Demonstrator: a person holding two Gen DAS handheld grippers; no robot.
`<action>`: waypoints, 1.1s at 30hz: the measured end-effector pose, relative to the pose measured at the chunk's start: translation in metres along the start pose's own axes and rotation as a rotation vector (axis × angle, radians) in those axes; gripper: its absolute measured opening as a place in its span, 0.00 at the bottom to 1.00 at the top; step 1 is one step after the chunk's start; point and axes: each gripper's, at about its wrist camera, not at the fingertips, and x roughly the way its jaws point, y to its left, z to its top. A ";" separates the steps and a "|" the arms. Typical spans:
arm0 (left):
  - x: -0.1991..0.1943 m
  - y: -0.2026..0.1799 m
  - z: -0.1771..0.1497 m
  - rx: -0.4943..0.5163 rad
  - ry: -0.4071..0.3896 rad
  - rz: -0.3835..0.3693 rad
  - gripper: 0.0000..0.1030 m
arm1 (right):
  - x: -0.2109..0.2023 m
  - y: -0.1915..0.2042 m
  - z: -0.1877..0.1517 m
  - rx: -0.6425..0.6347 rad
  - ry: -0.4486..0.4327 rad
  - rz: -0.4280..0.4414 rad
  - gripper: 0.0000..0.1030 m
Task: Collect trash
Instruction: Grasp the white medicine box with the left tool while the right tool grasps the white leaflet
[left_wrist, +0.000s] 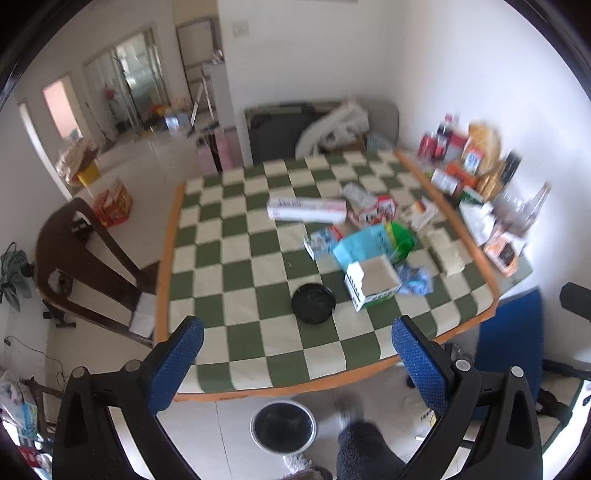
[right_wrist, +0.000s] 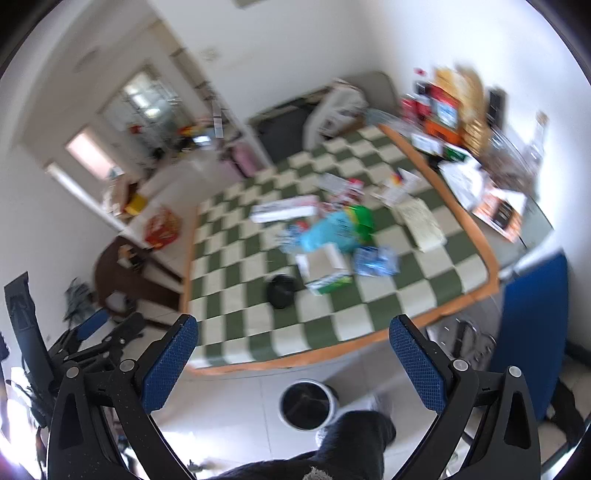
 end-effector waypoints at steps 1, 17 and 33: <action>0.021 -0.007 0.003 0.030 0.032 0.006 1.00 | 0.012 -0.012 0.005 0.018 0.012 -0.022 1.00; 0.302 -0.102 0.052 -0.266 0.660 -0.142 1.00 | 0.259 -0.207 0.127 0.159 0.266 -0.356 1.00; 0.347 -0.101 0.058 -0.198 0.661 -0.029 0.82 | 0.440 -0.258 0.150 0.040 0.455 -0.481 0.97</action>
